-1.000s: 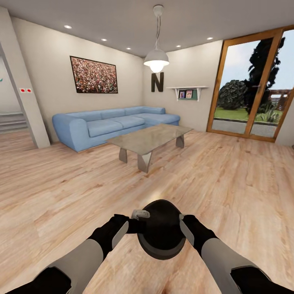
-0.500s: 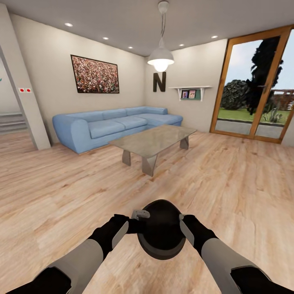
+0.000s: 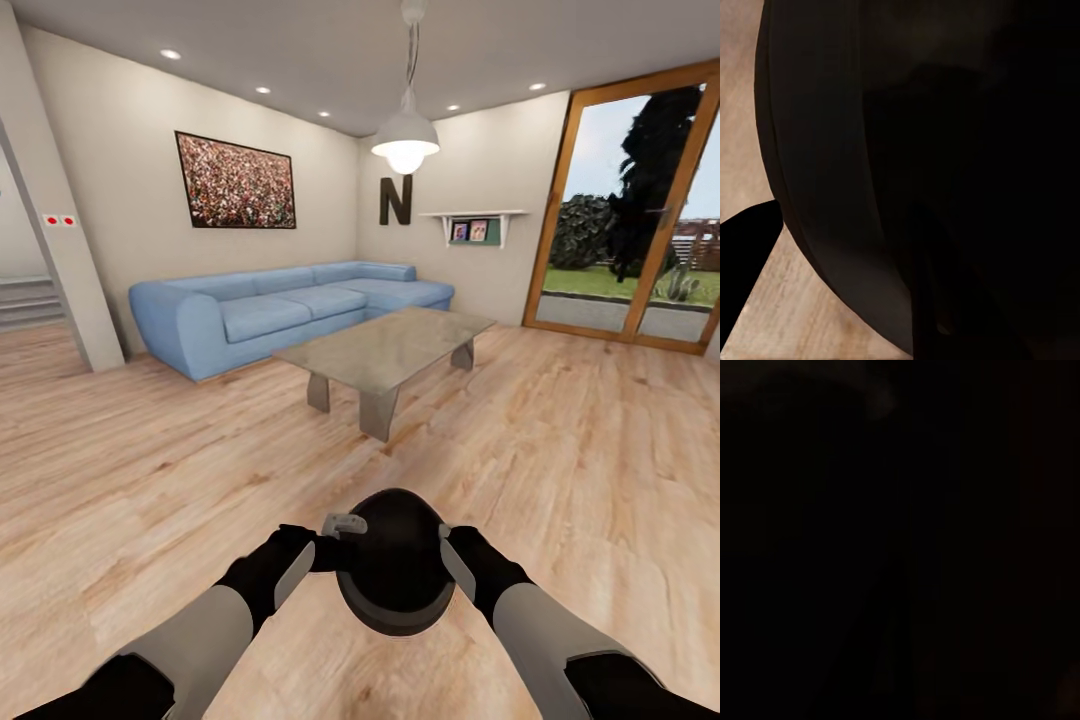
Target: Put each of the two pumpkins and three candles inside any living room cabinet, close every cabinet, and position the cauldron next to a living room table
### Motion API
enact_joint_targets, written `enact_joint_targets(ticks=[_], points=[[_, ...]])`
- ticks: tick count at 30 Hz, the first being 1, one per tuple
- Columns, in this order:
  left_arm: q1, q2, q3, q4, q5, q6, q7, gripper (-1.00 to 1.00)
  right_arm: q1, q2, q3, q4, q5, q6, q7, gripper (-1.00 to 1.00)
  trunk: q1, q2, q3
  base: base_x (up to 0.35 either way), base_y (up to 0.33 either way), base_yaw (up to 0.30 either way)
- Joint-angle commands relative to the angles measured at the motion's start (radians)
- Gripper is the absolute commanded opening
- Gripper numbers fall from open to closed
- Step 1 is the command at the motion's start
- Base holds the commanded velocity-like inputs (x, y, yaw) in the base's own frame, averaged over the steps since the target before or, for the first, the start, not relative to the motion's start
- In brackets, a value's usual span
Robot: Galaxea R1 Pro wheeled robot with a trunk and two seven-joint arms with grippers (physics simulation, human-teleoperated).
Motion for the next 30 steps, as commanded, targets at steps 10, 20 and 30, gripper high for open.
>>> enact_joint_targets(ticks=[10,20,30], points=[[-0.002,0.006,-0.021,-0.002,-0.004,0.003,0.002,-1.0,-0.001,-0.002,0.034,0.0,-0.054,-0.001,-0.006,-1.0,0.0,-0.001,-0.001,0.238,0.197,0.0],[-0.001,0.006,-0.021,-0.002,-0.004,0.003,0.002,-1.0,-0.001,-0.002,0.035,-0.001,-0.054,-0.001,-0.005,-1.0,0.0,-0.001,-0.001,0.238,0.197,0.0],[-0.002,0.006,-0.021,-0.002,-0.004,0.003,0.002,-1.0,-0.001,-0.001,0.036,-0.002,-0.054,-0.001,0.0,-1.0,0.0,-0.001,-0.001,0.238,0.197,0.0]])
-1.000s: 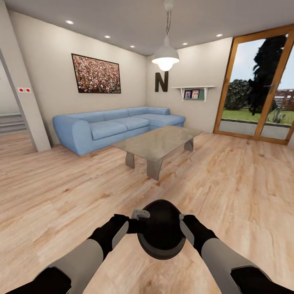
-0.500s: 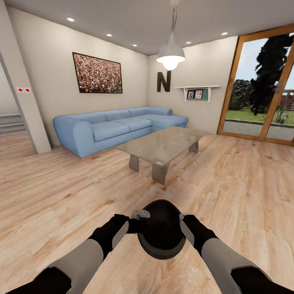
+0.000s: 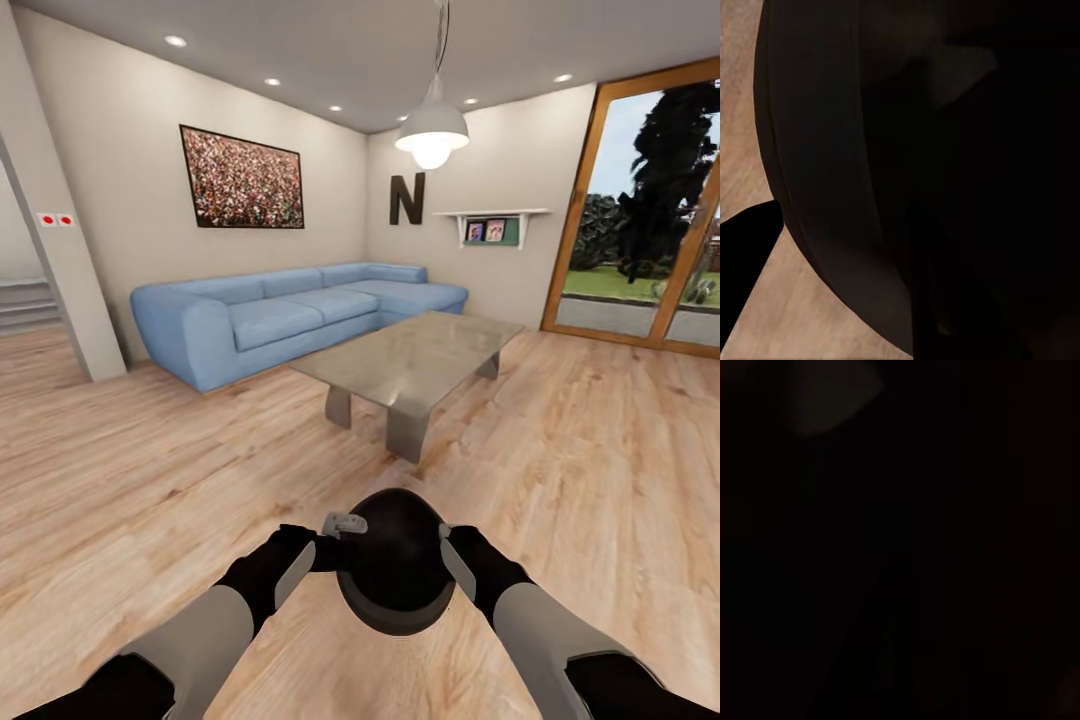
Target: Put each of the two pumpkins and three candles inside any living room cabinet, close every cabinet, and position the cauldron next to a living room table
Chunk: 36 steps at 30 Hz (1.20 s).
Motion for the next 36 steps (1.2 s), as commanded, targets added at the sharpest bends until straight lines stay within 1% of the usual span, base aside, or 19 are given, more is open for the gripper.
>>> enact_joint_targets(ticks=[1,6,10,31,36], points=[[-0.001,0.007,-0.022,-0.002,-0.005,0.003,0.002,-1.0,-0.001,-0.001,0.043,0.001,-0.066,-0.003,-0.006,-1.0,0.0,-0.001,-0.001,0.238,0.197,0.0],[-0.001,0.007,-0.022,-0.002,-0.005,0.003,0.002,-1.0,-0.001,0.0,0.044,0.001,-0.066,-0.003,-0.005,-1.0,0.0,-0.001,-0.001,0.238,0.198,-0.02],[-0.001,0.007,-0.022,-0.002,-0.005,0.004,0.001,-1.0,-0.001,0.0,0.044,0.001,-0.066,-0.003,-0.006,-1.0,0.0,-0.001,-0.001,0.238,0.202,-0.137],[0.0,0.007,-0.022,-0.002,-0.005,0.003,0.0,-1.0,-0.001,0.0,0.043,0.001,-0.066,-0.003,-0.005,-1.0,0.0,-0.001,-0.001,0.238,0.212,-0.266],[-0.001,0.007,-0.022,-0.002,-0.005,0.004,0.0,-1.0,-0.001,0.0,0.042,0.001,-0.066,-0.003,-0.005,-1.0,0.0,-0.001,-0.001,0.206,0.25,-0.106]])
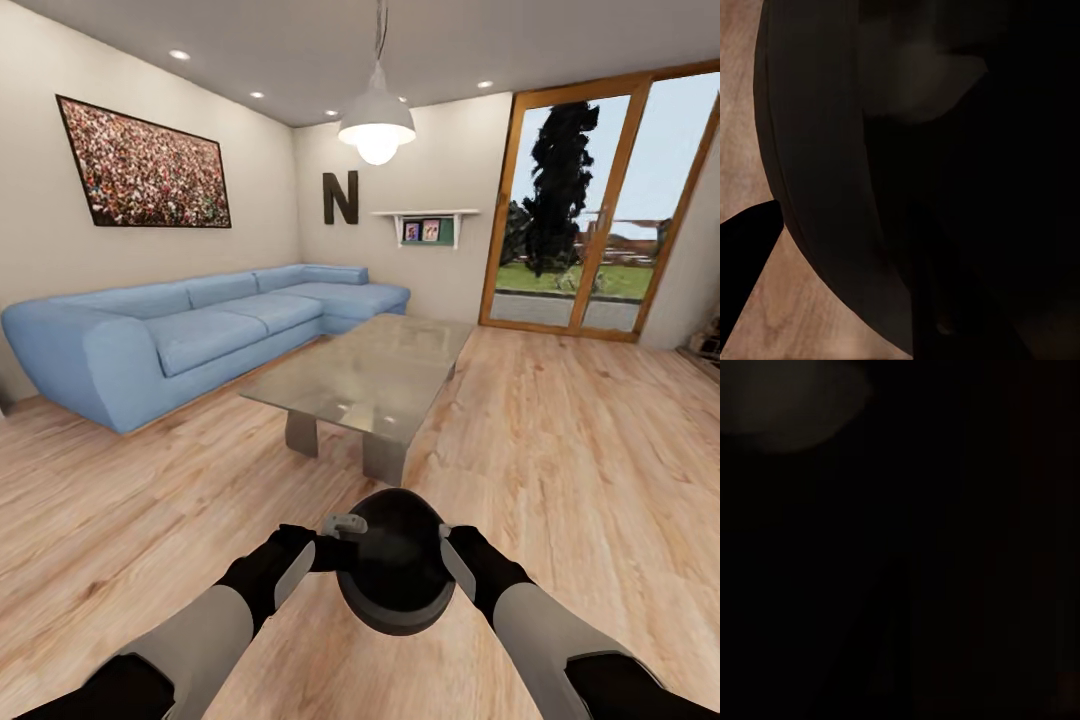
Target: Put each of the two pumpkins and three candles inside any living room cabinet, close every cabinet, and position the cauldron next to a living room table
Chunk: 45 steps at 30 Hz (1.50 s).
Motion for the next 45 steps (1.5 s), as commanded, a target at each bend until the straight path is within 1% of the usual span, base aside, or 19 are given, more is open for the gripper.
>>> enact_joint_targets(ticks=[1,23,30,45], points=[[-0.001,0.006,-0.023,-0.002,-0.004,0.003,0.002,-1.0,-0.001,-0.001,0.044,0.001,-0.067,-0.003,-0.004,-1.0,0.0,-0.001,-0.001,0.177,0.271,-0.023],[-0.001,0.006,-0.023,-0.002,-0.004,0.003,0.002,-1.0,-0.001,-0.001,0.044,0.001,-0.067,-0.003,-0.004,-1.0,0.0,-0.001,-0.001,0.115,0.299,-0.014],[-0.001,0.006,-0.023,-0.002,-0.004,0.003,0.001,-1.0,-0.001,-0.001,0.044,0.001,-0.067,-0.003,-0.004,-1.0,0.0,-0.001,-0.001,0.085,0.311,-0.204],[-0.001,0.006,-0.023,-0.001,-0.004,0.003,0.001,-1.0,-0.001,-0.001,0.044,0.001,-0.068,-0.003,-0.004,-1.0,0.0,-0.001,-0.004,0.083,0.311,-0.28]])
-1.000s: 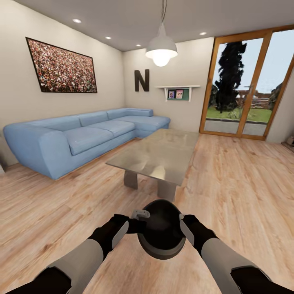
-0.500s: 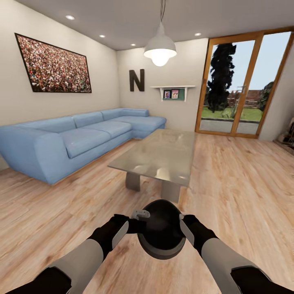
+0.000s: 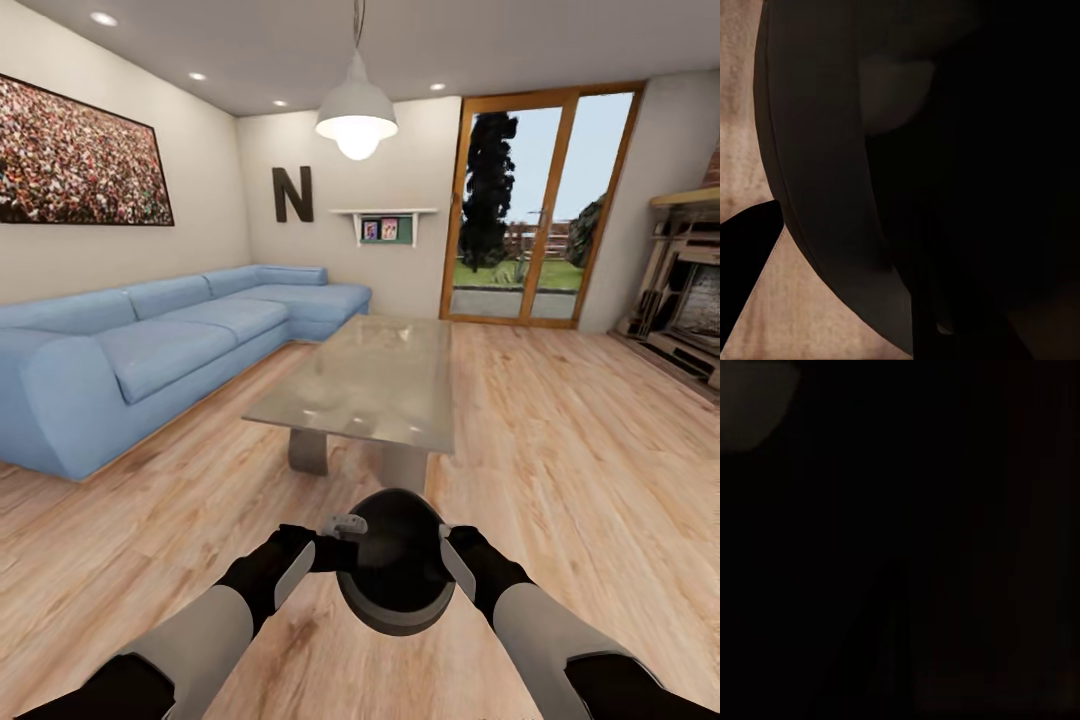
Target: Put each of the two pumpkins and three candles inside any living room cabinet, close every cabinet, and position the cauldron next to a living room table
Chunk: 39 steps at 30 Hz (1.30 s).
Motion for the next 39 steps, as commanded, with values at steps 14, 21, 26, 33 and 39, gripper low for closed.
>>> enact_joint_targets(ticks=[14,21,26,33,39], points=[[-0.001,0.007,-0.023,-0.003,-0.004,0.004,0.002,-1.0,-0.001,-0.001,0.042,0.001,-0.065,-0.003,-0.001,-1.0,0.0,-0.001,-0.009,0.068,0.312,-0.086],[-0.001,0.007,-0.023,-0.003,-0.004,0.004,0.002,-1.0,-0.001,-0.001,0.041,0.001,-0.065,-0.003,-0.001,-1.0,0.0,-0.001,-0.01,0.005,0.313,-0.015],[0.0,0.007,-0.023,-0.003,-0.004,0.004,0.002,-1.0,-0.001,-0.002,0.04,0.001,-0.065,-0.003,0.0,-1.0,0.0,-0.001,-0.01,0.0,0.313,-0.237],[-0.001,0.007,-0.023,-0.003,-0.004,0.004,0.002,-1.0,-0.001,-0.002,0.039,0.001,-0.065,-0.003,0.0,-1.0,0.0,-0.001,-0.01,0.044,0.313,-0.293],[-0.001,0.007,-0.023,-0.003,-0.004,0.004,0.002,-1.0,-0.001,-0.001,0.041,0.001,-0.065,-0.003,0.0,-1.0,0.0,-0.001,-0.01,0.105,0.313,-0.263]])
